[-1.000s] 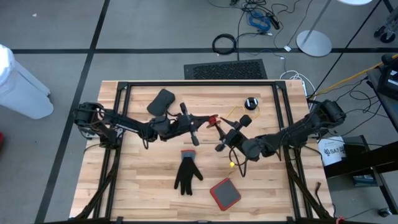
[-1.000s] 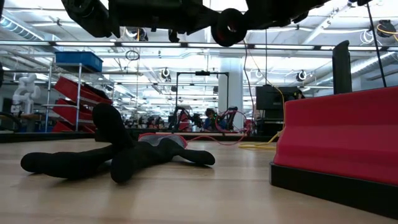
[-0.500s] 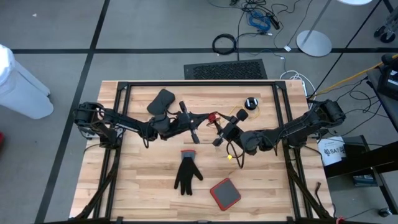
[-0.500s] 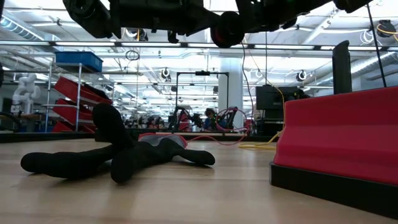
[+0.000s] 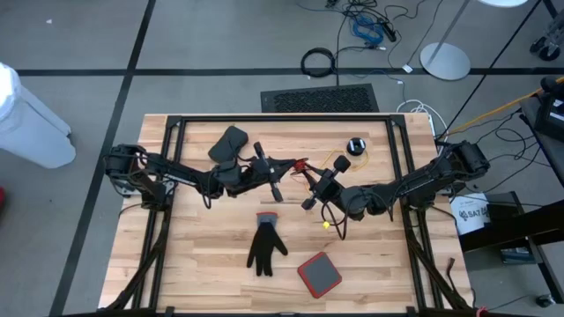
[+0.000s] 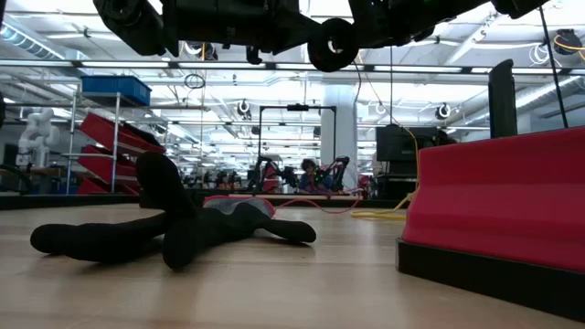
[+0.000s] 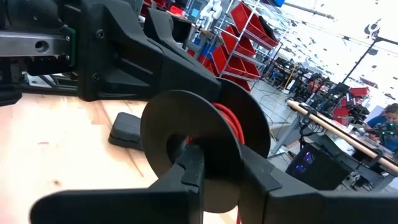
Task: Coil cords
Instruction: Uncoil the red wire from the black spool
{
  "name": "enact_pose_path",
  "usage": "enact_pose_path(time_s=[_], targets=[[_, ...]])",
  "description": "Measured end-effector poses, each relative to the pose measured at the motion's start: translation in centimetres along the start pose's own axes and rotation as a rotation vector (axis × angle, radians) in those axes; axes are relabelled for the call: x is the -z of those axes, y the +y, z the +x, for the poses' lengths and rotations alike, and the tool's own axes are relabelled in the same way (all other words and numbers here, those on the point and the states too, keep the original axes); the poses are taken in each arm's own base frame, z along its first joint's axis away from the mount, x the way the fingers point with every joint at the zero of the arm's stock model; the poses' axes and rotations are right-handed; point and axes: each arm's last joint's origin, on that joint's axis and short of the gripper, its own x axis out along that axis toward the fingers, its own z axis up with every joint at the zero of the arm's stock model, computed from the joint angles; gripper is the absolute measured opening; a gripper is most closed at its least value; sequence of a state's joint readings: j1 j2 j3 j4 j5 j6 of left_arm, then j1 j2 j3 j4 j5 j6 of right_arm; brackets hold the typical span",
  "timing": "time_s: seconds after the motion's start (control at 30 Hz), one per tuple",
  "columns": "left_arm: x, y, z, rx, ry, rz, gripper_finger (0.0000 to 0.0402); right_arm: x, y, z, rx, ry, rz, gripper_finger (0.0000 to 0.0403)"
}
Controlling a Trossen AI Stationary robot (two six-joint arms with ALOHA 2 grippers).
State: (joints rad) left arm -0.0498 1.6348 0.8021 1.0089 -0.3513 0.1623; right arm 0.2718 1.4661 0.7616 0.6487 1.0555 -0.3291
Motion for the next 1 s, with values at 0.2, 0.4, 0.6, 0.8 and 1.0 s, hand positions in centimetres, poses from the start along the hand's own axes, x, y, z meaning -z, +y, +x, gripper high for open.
enact_pose_path(time_s=[0.2, 0.4, 0.6, 0.8, 1.0], targets=[[0.1, -0.1, 0.0, 0.01, 0.006, 0.052, 0.0028, 0.0, 0.2, -0.3, -0.004, 0.004, -0.011, 0.0044], [0.2, -0.1, 0.0, 0.033, 0.014, 0.084, 0.0029, 0.0, 0.3, -0.5, -0.007, 0.004, -0.02, 0.0045], [0.4, 0.6, 0.3, 0.091, 0.008, 0.092, 0.003, 0.1, 0.3, -0.6, -0.001, 0.01, -0.018, 0.0045], [0.5, 1.2, 0.5, 0.155, 0.0, 0.07, 0.003, 0.0, 0.5, -0.8, -0.022, 0.006, -0.02, 0.0045], [0.8, 1.9, 0.7, 0.218, 0.008, 0.022, 0.003, 0.3, 0.6, -0.8, -0.043, 0.017, -0.025, 0.0045]])
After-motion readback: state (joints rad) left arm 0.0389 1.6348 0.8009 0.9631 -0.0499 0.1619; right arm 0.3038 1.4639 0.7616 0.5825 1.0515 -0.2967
